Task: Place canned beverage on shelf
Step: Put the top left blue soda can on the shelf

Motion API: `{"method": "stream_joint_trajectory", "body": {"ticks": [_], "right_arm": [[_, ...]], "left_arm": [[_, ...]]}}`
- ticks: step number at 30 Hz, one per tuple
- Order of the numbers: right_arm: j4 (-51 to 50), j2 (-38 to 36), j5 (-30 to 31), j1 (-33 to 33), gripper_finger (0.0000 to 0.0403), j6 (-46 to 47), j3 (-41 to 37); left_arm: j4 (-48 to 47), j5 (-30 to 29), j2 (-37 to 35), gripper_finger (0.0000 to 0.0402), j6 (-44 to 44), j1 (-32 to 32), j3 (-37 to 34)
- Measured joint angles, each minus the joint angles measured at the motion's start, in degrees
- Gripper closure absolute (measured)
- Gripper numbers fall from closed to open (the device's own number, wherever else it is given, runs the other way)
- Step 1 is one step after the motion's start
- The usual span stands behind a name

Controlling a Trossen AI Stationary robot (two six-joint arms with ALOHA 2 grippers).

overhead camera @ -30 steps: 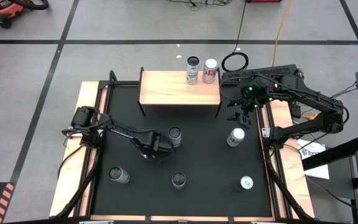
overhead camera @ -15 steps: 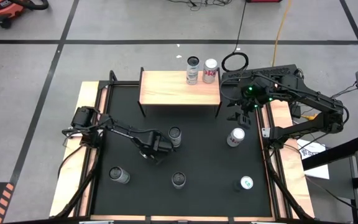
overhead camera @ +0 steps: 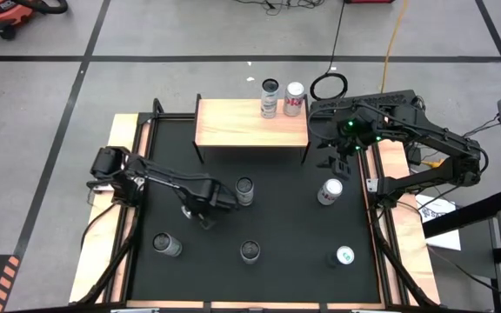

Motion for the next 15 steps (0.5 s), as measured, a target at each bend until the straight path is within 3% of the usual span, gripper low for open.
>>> {"method": "stream_joint_trajectory", "body": {"ticks": [6, 15], "right_arm": [[1.88, 0.0, 0.0, -0.01, 0.0122, -0.21, 0.0], [3.57, 0.0, -0.02, -0.01, 0.0122, -1.3, 0.0]], "left_arm": [[-9.47, 1.61, -1.11, 0.0185, 1.04, 0.02, 5.2], [-9.02, 4.54, -4.29, 0.0183, 0.68, 0.11, 12.41]]}}
